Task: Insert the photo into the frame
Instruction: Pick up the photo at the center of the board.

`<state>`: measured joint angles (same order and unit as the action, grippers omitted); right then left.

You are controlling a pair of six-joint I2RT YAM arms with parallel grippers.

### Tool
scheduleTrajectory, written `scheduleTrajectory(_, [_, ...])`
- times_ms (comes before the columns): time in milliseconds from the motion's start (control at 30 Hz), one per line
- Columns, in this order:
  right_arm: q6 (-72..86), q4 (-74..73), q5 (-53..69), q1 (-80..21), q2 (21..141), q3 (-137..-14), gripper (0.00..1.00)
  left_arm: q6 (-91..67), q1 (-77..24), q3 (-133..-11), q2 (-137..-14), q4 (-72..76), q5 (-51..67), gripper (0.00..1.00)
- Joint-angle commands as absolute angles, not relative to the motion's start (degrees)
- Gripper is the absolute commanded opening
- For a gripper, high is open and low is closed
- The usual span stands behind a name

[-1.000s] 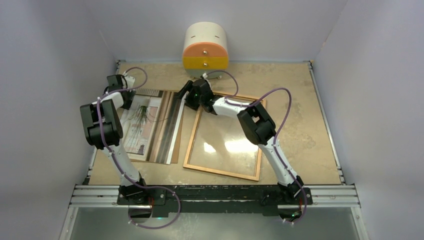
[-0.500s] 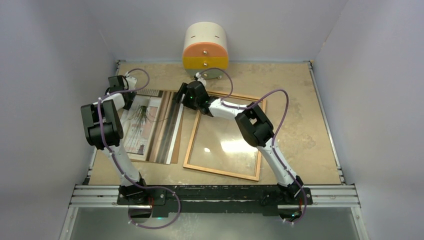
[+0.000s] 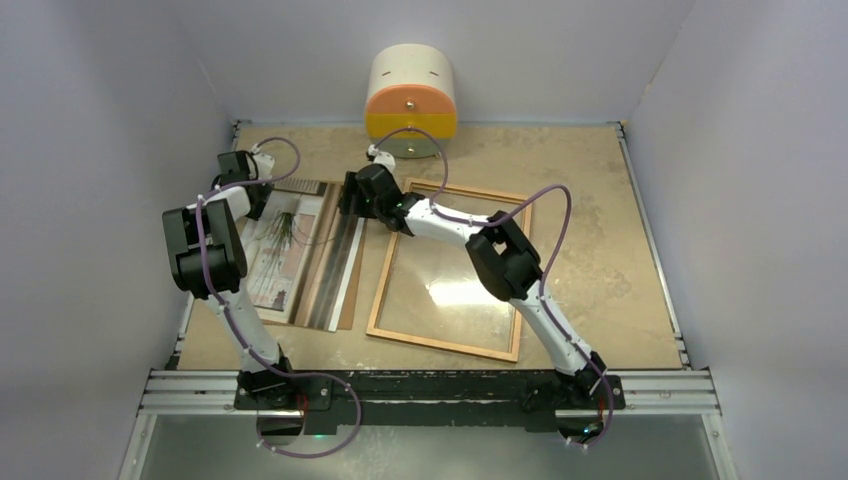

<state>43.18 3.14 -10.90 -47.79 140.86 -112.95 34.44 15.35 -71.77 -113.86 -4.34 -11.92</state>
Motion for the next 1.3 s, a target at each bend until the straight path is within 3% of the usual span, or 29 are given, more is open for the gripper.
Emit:
scheduleTrajectory(0, [38.04, 1.13, -14.88, -49.32, 140.88, -117.71, 0.77, 34.29, 14.51, -70.05, -116.46, -10.36, -9.26, 0.65])
scheduleTrajectory(167, [37.35, 2.82, -15.15, -49.49, 140.00, -115.64, 0.77, 34.37, 14.50, -70.32, -116.54, -10.81, -9.08, 0.65])
scheduleTrajectory(333, [42.66, 12.43, -6.48, -48.39, 137.39, -107.70, 0.77, 34.33, 14.50, -70.49, -116.54, -11.16, -8.97, 0.64])
scheduleTrajectory(567, [53.73, 24.72, 3.27, -44.96, 138.29, -101.59, 0.68, 34.26, 14.50, -70.23, -116.46, -11.27, -8.72, 0.64])
scheduleTrajectory(800, [60.89, 34.39, 9.71, -42.87, 139.06, -97.71, 0.45, 34.32, 14.50, -70.40, -116.80, -11.29, -8.63, 0.64])
scheduleTrajectory(933, [63.03, 36.19, 12.16, -42.47, 139.71, -98.49, 0.19, 34.37, 14.50, -70.53, -116.81, -11.57, -8.55, 0.64])
scheduleTrajectory(1067, [63.12, 37.05, 12.97, -42.35, 138.85, -99.43, 0.00, 34.13, 14.95, -72.63, -116.89, -13.91, -7.17, 0.64])
scheduleTrajectory(1267, [59.87, 35.45, 14.72, -42.36, 136.86, -101.54, 0.00, 32.38, 15.56, -76.92, -114.54, -20.19, -3.10, 0.67])
